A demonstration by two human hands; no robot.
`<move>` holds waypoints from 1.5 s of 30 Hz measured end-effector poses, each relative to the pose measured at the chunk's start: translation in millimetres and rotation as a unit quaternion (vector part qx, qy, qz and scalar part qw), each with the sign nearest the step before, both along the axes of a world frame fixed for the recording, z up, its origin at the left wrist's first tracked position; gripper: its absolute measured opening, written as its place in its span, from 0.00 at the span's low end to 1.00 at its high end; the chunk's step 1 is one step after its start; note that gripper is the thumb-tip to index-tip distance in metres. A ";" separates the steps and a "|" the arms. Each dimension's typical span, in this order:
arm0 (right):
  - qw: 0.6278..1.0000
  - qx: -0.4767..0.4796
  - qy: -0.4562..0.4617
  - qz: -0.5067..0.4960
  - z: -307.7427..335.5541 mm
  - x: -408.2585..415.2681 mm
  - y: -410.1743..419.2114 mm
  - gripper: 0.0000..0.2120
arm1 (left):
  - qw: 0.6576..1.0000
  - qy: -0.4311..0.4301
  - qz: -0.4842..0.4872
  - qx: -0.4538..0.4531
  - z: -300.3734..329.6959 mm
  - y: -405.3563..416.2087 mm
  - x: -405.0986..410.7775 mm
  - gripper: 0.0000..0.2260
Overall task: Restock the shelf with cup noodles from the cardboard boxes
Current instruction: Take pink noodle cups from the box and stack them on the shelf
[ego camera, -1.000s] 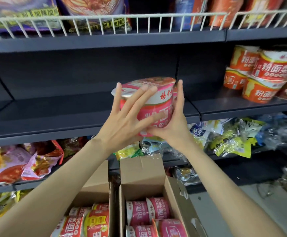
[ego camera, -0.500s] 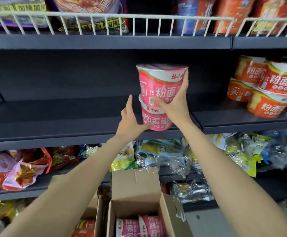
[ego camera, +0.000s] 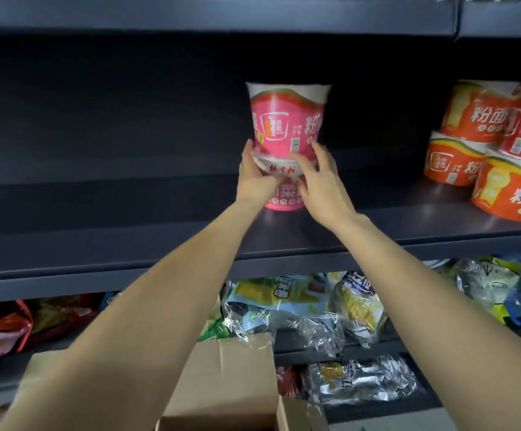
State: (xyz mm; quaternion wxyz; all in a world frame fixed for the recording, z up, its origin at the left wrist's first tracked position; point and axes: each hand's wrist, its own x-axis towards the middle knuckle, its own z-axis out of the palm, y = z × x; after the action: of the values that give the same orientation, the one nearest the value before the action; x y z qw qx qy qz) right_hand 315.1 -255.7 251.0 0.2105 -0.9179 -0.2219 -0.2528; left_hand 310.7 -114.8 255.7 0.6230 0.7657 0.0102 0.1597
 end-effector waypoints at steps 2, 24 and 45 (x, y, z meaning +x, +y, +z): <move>0.996 -0.074 0.032 -0.026 -0.7 17.2 -2.0 0.29 | 0.999 0.004 -0.036 -0.040 -3.1 9.6 13.4 0.37; 0.997 0.030 0.053 0.053 -113.5 -296.1 15.0 0.10 | 0.976 0.008 0.047 0.213 -83.1 84.3 -327.5 0.10; 0.797 -0.389 0.424 0.184 -297.6 -349.3 -3.3 0.63 | 0.675 0.329 -0.307 0.585 -312.1 74.3 -395.1 0.57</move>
State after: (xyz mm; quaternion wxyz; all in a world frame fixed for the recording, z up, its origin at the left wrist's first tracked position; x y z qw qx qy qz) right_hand -34.2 -259.0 -46.6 -0.0492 -0.8797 -0.3545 0.3131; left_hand -84.3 -40.5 -56.4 0.0177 0.9369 -0.1167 -0.3291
